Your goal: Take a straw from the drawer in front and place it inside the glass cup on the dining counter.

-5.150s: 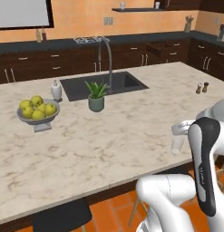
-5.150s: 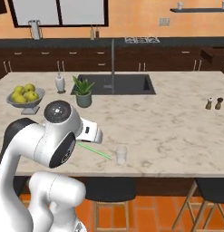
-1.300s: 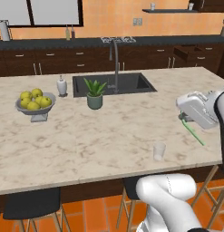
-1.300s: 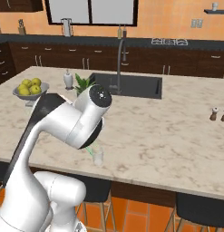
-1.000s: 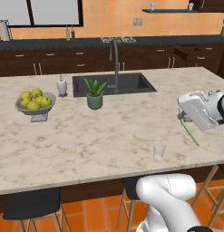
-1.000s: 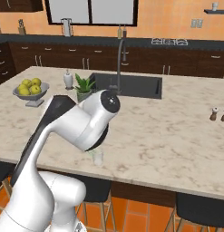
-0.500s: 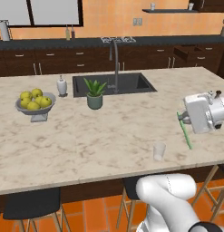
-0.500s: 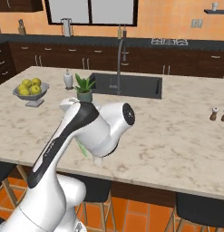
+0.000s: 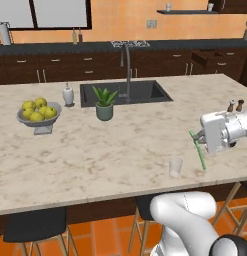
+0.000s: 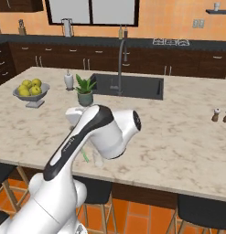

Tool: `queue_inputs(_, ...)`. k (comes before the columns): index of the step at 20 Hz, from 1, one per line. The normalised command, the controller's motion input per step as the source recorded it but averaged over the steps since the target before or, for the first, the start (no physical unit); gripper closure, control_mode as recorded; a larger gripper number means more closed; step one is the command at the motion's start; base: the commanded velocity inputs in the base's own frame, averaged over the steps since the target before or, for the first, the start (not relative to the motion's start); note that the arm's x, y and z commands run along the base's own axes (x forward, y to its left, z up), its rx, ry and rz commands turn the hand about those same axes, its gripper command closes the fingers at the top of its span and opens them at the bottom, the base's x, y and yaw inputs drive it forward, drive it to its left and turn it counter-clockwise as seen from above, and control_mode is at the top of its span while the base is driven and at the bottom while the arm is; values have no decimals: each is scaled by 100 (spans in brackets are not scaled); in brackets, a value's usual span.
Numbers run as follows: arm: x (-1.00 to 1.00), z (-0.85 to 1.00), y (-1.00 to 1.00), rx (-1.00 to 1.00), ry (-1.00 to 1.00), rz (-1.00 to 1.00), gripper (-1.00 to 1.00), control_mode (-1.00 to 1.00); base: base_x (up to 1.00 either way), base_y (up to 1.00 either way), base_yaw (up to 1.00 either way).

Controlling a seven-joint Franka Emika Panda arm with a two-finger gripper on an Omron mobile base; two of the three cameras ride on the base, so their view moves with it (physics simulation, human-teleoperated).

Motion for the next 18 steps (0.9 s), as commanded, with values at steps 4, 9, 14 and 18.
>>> queue_inputs(4, 7, -7, -3, 11, 0, 15, 100, -100, 0, 0, 0)
queue_inputs(9, 14, 0, -1, 12, 0, 11, 100, -100, 0, 0, 0)
queue_inputs(14, 8, 0, -3, 4, 0, 6, 100, -100, 0, 0, 0)
queue_inputs(18, 3, -1, -7, 1, 0, 5, 100, -100, 0, 0, 0)
